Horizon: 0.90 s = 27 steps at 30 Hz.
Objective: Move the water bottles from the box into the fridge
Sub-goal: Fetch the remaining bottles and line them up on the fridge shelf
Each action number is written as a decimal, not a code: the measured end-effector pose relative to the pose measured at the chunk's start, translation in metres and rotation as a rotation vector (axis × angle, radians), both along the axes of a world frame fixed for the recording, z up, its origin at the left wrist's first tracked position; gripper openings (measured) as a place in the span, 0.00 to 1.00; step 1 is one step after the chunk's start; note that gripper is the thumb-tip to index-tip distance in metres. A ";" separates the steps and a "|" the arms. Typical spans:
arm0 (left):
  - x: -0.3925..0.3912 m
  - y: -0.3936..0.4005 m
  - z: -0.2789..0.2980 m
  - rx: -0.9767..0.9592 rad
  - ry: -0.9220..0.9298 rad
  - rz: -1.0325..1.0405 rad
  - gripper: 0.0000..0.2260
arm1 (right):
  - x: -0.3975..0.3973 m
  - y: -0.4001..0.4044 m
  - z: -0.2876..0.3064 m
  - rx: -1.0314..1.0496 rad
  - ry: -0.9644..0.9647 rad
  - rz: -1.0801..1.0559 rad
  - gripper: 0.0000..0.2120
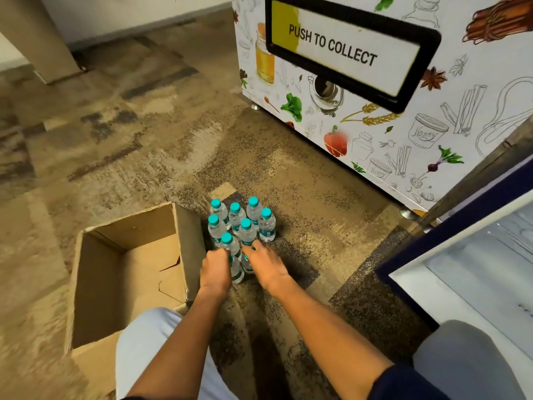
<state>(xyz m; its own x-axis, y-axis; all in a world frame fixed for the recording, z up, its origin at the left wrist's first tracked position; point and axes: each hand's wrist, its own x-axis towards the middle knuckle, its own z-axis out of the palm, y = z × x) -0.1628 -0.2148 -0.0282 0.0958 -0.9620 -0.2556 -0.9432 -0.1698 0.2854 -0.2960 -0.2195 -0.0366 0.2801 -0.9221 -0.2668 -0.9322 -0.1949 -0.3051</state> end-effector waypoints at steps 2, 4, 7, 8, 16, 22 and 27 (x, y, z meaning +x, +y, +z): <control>0.000 0.001 -0.001 0.001 -0.006 0.000 0.07 | -0.003 0.008 -0.001 -0.012 -0.011 -0.015 0.21; -0.001 0.002 -0.001 0.009 -0.020 -0.006 0.07 | -0.009 0.013 -0.003 -0.024 -0.019 -0.023 0.19; -0.002 0.001 0.000 0.021 -0.051 -0.028 0.08 | -0.017 0.017 -0.004 -0.036 -0.052 -0.063 0.20; -0.003 0.000 0.001 0.023 -0.061 -0.039 0.08 | -0.020 0.019 -0.004 -0.031 -0.061 -0.072 0.21; -0.021 0.000 0.022 0.081 -0.207 -0.222 0.08 | -0.066 0.032 0.012 0.057 -0.101 -0.110 0.16; -0.052 -0.006 0.050 0.055 -0.257 -0.428 0.10 | -0.116 0.029 0.042 0.070 -0.186 -0.141 0.11; -0.087 -0.018 0.092 0.019 -0.223 -0.604 0.11 | -0.153 0.029 0.084 0.034 -0.116 -0.185 0.16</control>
<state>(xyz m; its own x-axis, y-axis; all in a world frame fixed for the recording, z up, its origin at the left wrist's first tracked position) -0.2500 -0.2333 0.0636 -0.4087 -0.8585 -0.3097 -0.9105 0.4069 0.0736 -0.4490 -0.1905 0.0469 0.1377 -0.9517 -0.2744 -0.9093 -0.0116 -0.4159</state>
